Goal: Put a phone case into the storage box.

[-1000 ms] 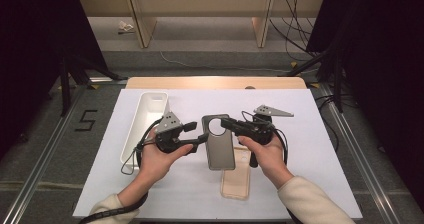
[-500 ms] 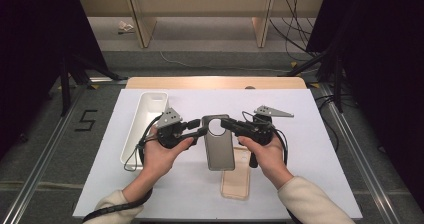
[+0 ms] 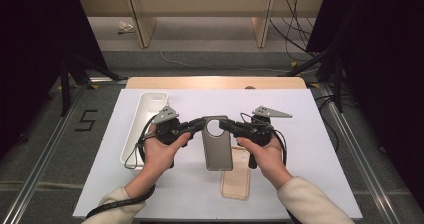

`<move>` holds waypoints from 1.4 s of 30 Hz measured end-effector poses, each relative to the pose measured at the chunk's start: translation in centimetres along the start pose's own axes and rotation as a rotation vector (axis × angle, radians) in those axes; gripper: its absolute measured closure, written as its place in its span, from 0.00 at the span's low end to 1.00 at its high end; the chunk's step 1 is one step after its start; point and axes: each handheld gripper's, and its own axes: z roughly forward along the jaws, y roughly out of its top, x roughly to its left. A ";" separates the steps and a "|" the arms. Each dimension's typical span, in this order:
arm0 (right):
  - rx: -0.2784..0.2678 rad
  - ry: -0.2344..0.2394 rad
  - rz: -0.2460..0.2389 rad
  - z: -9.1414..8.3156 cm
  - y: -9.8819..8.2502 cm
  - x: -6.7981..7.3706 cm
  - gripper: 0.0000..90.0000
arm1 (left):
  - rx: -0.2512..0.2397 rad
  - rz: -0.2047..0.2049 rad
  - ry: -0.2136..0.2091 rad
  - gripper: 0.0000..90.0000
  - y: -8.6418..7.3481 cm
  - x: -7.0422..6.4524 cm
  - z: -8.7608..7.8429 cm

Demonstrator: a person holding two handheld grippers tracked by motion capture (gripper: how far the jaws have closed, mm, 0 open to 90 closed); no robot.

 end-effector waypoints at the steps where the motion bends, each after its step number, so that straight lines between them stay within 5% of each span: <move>1: 0.002 0.000 -0.003 0.1 0.0 0.0 0.90 | -0.009 -0.012 0.005 0.90 0.0 0.0 -0.1; 12: 0.017 -0.008 -0.052 0.4 -0.2 0.3 0.88 | -0.031 0.058 0.084 0.94 0.6 -1.1 -0.5; 15: 0.019 -0.016 -0.070 0.3 0.0 0.4 0.71 | -0.031 0.112 0.111 0.94 0.9 -1.2 -0.5; 21: 0.013 -0.087 -0.149 -0.3 0.4 0.9 0.33 | -0.041 0.127 0.137 0.94 1.4 -0.5 -0.7; 33: 0.012 -0.122 -0.227 -2.7 0.0 0.6 0.19 | -0.077 0.147 0.165 0.94 3.3 0.9 -1.9; 42: 0.023 -0.168 -0.221 -4.2 -0.6 -0.4 0.19 | -0.104 0.154 0.183 0.94 4.6 1.9 -2.7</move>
